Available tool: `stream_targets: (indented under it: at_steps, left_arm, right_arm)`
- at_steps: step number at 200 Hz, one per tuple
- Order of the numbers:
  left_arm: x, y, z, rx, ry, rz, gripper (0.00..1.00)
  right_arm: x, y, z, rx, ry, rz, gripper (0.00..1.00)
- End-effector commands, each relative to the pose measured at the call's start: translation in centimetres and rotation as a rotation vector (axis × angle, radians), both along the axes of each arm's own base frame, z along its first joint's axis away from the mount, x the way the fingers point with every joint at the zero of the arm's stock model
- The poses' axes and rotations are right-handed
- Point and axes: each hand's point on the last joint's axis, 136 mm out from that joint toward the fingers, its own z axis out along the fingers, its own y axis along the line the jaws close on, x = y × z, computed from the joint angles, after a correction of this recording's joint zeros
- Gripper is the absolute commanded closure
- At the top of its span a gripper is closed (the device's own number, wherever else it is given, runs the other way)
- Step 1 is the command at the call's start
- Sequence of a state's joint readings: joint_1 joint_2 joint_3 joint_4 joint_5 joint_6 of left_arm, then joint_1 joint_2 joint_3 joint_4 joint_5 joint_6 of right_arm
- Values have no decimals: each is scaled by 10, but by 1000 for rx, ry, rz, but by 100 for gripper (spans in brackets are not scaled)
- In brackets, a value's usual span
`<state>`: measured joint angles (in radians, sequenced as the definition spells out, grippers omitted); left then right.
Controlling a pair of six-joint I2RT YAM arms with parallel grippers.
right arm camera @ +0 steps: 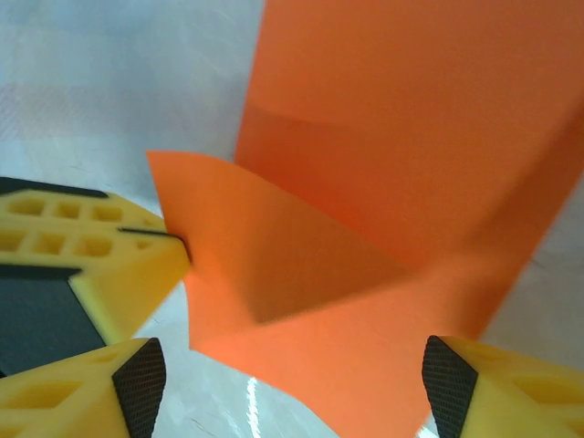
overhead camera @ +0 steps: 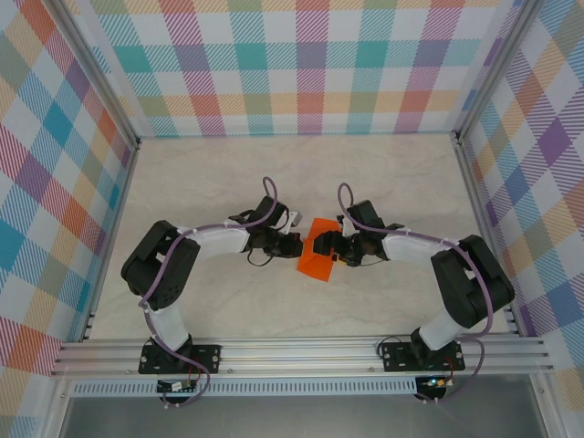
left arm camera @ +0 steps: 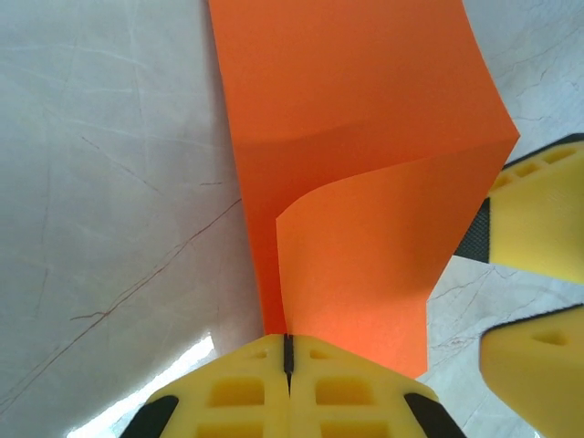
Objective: Fold a paper plane with a square sheet of paper (fold left side to right side)
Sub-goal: Turn over the paper at the center of the table.
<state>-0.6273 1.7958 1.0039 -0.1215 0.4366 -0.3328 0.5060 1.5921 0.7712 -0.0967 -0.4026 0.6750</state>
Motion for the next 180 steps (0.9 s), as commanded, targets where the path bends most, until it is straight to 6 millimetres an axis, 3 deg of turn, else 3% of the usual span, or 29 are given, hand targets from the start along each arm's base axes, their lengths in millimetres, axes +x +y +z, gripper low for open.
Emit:
stream_targets:
  at_steps: [1,36,61,71,103,120,138,160,180]
  left_arm:
    - [5,4,12,-21,-30,20,97]
    - [5,7,15,-13,-42,30,91]
    - [5,14,27,-31,-68,47,77]
    - [6,18,35,-60,-82,61,66]
    - [10,41,70,-163,-137,136,44]
    - [9,55,89,-246,-151,194,31]
    - [10,69,127,-406,-198,251,14]
    - [4,79,177,-546,-267,260,1]
    - [-10,76,228,-659,-327,195,0]
  right_arm:
    - [15,20,13,78,-25,17,29]
    - [19,25,3,87,19,0,42]
    - [21,25,6,92,9,-4,56]
    - [21,25,9,91,-2,-1,65]
    - [27,32,39,208,-74,44,90]
    - [31,32,62,260,-140,66,94]
    - [35,25,97,299,-241,74,94]
    - [39,9,158,381,-394,59,94]
    - [35,-2,222,462,-540,50,93]
